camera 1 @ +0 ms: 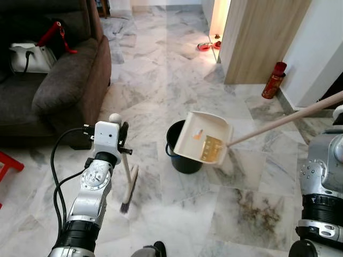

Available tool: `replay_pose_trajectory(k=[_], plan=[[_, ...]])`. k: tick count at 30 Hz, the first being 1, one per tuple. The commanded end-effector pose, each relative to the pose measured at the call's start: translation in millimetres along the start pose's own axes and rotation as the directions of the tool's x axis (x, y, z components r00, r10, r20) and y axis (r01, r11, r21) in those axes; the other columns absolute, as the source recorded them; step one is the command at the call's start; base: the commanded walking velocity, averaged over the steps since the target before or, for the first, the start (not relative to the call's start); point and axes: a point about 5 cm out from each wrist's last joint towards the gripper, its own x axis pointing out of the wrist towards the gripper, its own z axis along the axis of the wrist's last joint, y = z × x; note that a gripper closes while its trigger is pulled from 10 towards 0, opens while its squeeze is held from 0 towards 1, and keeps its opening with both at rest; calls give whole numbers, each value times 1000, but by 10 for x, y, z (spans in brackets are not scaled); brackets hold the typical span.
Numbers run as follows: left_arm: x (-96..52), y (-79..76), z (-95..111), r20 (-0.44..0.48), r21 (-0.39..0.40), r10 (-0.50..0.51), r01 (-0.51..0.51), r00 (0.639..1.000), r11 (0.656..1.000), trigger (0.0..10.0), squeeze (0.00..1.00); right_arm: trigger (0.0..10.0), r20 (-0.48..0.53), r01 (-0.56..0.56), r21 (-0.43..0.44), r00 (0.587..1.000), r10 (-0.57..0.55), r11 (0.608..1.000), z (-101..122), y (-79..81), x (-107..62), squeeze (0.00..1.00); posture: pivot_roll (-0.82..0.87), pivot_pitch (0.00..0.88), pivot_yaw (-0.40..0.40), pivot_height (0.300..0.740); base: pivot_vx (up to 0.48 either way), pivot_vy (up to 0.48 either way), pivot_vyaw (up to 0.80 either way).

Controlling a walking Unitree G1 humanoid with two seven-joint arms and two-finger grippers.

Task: Sweep floor

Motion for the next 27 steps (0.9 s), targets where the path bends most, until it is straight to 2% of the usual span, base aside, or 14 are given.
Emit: replay_pose_trajectory(k=[1, 7, 11, 27], plan=[[0, 34, 99, 61, 16, 9, -10, 998, 1000, 10000, 0, 10000, 81, -38, 52, 996, 34, 998, 186, 127, 54, 0, 173, 67, 12, 740, 0, 0, 0], [8, 34, 107, 64, 15, 9, -10, 998, 1000, 10000, 0, 10000, 86, -90, 53, 993, 85, 994, 202, 193, 56, 0, 173, 78, 9, 740, 0, 0, 0], [-1, 18, 104, 63, 13, 6, -6, 998, 1000, 10000, 0, 10000, 76, -209, 90, 976, 203, 974, 212, 341, 20, 0, 170, 86, 7, 740, 0, 0, 0], [-11, 28, 103, 62, 8, 18, -19, 998, 1000, 10000, 0, 10000, 98, -257, 94, 964, 247, 962, 258, 392, 45, 0, 171, 97, -3, 740, 0, 0, 0]])
